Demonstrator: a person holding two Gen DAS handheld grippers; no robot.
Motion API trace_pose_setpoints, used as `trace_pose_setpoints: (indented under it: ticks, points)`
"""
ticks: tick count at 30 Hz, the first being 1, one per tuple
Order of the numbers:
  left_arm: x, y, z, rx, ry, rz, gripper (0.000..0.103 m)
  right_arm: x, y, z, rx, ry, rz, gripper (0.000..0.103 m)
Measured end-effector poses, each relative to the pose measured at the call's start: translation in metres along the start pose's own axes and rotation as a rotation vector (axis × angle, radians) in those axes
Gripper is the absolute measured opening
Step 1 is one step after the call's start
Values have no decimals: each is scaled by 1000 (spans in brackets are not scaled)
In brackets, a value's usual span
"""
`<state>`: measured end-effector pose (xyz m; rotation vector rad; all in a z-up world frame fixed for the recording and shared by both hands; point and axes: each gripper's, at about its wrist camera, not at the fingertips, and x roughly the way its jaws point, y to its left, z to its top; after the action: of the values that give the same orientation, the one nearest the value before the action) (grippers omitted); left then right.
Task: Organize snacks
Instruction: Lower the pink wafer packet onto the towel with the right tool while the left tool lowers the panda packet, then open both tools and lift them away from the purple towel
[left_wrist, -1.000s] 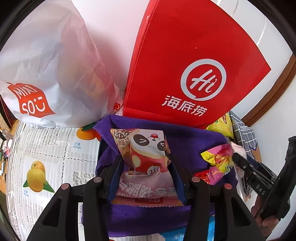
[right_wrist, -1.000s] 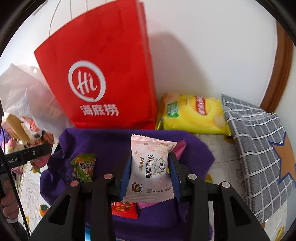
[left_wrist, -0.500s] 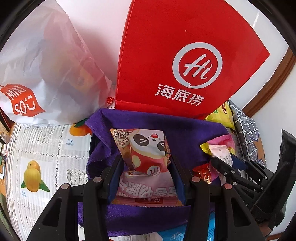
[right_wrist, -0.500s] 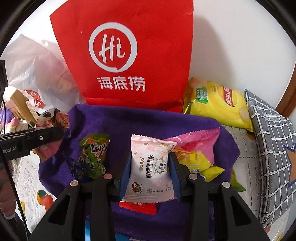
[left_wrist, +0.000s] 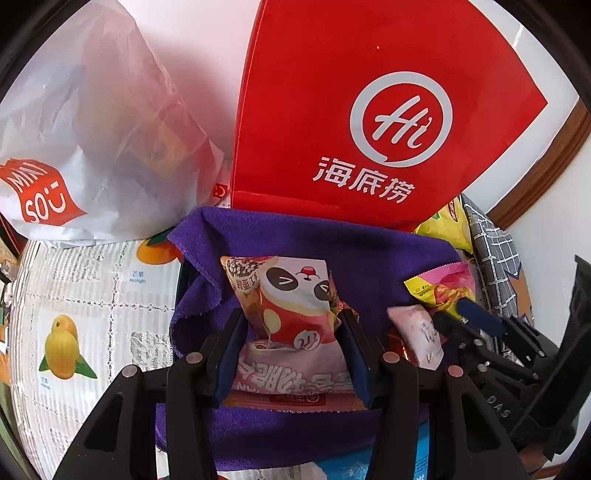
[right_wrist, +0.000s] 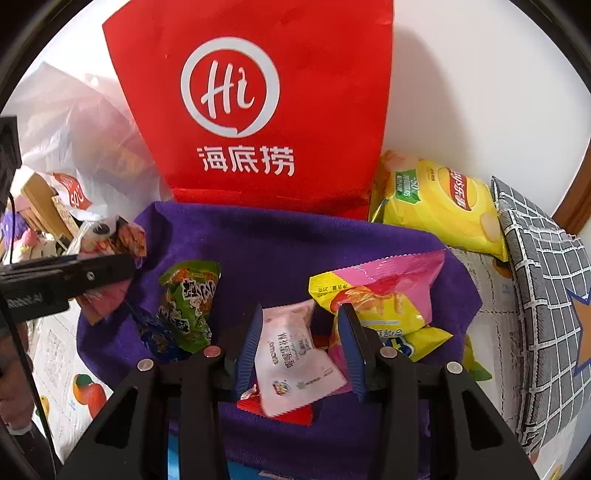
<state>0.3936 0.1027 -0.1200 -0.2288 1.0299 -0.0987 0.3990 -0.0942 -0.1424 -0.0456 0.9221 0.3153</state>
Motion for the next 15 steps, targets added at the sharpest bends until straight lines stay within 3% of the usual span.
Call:
trace_pose_setpoints:
  ticks: [8, 15]
  points:
    - [4, -7, -2, 22, 17, 2, 48, -21, -12, 8, 47, -70, -9, 56]
    - [4, -13, -3, 37, 19, 2, 49, -26, -25, 10, 101, -84, -9, 56]
